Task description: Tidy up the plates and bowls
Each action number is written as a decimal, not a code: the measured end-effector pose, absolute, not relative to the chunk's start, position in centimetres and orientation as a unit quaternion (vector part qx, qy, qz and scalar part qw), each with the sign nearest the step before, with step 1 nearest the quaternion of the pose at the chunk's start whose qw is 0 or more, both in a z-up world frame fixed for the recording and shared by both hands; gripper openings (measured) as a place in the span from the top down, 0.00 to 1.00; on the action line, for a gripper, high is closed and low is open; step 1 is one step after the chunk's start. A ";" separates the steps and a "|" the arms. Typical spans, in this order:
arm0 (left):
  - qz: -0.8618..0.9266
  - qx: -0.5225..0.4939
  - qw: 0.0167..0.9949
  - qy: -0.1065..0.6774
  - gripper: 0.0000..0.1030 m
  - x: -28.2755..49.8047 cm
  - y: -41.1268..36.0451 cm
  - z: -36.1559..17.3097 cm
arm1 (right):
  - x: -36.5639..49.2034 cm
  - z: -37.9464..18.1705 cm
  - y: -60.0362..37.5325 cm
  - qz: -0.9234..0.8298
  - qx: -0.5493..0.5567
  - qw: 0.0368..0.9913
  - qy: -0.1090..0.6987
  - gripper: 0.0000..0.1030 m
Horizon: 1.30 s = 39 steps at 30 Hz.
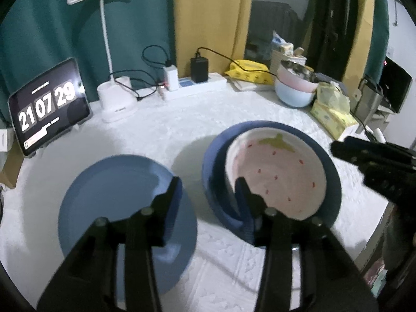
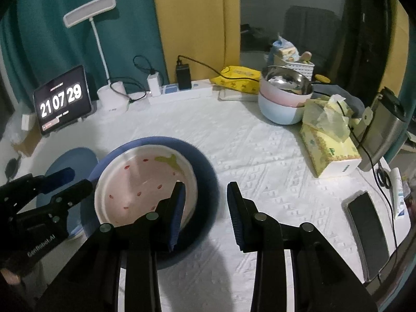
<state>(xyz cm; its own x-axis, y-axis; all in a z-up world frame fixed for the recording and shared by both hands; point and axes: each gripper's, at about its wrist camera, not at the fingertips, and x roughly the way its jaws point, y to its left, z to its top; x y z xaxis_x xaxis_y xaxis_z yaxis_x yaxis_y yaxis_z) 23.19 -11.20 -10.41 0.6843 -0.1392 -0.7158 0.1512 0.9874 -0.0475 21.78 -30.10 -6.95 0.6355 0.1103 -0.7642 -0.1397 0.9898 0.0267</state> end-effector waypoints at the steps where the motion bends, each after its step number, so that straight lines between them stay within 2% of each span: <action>1: -0.077 0.004 0.918 0.390 0.57 23.3 -10.9 -10.5 | 21.8 -6.9 -30.5 0.067 -0.015 0.905 0.420 0.66; 15: -0.062 -0.003 0.914 0.400 0.57 24.2 -10.3 -11.6 | 22.6 -8.5 -34.6 0.050 0.029 0.898 0.436 0.66; 34: -0.068 0.027 0.909 0.411 0.57 25.0 -11.3 -13.1 | 23.6 -11.0 -32.9 0.096 0.050 0.880 0.463 0.66; 39: -0.070 0.003 0.905 0.420 0.57 25.4 -10.9 -13.3 | 23.8 -11.4 -32.8 0.091 0.055 0.879 0.465 0.66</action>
